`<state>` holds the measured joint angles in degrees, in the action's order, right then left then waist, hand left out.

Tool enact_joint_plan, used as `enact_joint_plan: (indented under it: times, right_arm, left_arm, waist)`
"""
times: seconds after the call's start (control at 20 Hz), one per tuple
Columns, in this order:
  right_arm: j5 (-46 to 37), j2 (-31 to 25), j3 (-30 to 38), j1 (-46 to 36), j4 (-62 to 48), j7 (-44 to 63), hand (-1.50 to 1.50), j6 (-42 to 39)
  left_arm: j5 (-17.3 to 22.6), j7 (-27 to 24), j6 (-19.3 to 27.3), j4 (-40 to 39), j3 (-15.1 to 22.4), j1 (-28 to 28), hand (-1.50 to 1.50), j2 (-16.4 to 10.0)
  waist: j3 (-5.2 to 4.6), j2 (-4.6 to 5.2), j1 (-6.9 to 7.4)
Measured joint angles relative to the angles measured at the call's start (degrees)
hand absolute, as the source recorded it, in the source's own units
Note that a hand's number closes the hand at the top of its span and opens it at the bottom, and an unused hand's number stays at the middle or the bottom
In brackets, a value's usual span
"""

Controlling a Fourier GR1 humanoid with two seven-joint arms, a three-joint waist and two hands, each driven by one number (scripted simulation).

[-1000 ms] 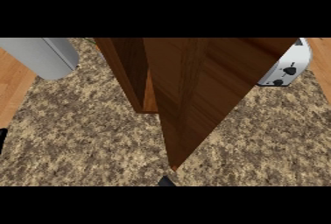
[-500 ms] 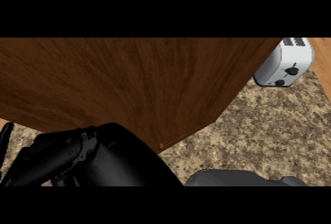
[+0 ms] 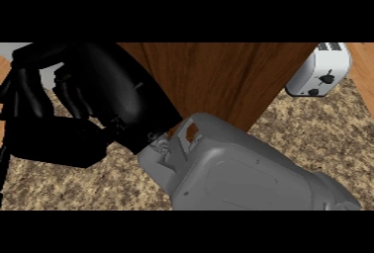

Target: Pick up the wine, place it into the cabinet and close the cabinet

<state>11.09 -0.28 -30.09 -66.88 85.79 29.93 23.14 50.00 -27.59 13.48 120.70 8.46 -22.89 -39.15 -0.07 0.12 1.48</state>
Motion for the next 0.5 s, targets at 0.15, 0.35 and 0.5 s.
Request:
enact_joint_plan:
  times: [0.15,0.35,0.5]
  right_arm:
    - [1.1,0.0,3.0,-1.3,-6.1,-3.1,1.5,-2.6]
    - [2.1,0.2,5.7,-1.9,-12.4,-7.5,1.5,-5.8]
    - [2.6,0.3,7.2,-2.4,-15.8,-10.3,1.5,-8.6]
  left_arm:
    - [-0.3,0.7,-0.7,-0.4,-0.5,-0.1,-1.5,0.6]
    - [-1.3,1.4,-1.2,-1.4,-1.2,0.9,-1.5,1.7]
    - [-2.2,2.3,-0.7,-0.7,-1.1,1.3,-1.5,2.4]
  waist:
    - [0.0,0.02,-0.07]
    - [-0.01,-0.14,-0.23]
    - [0.01,-0.69,-0.13]
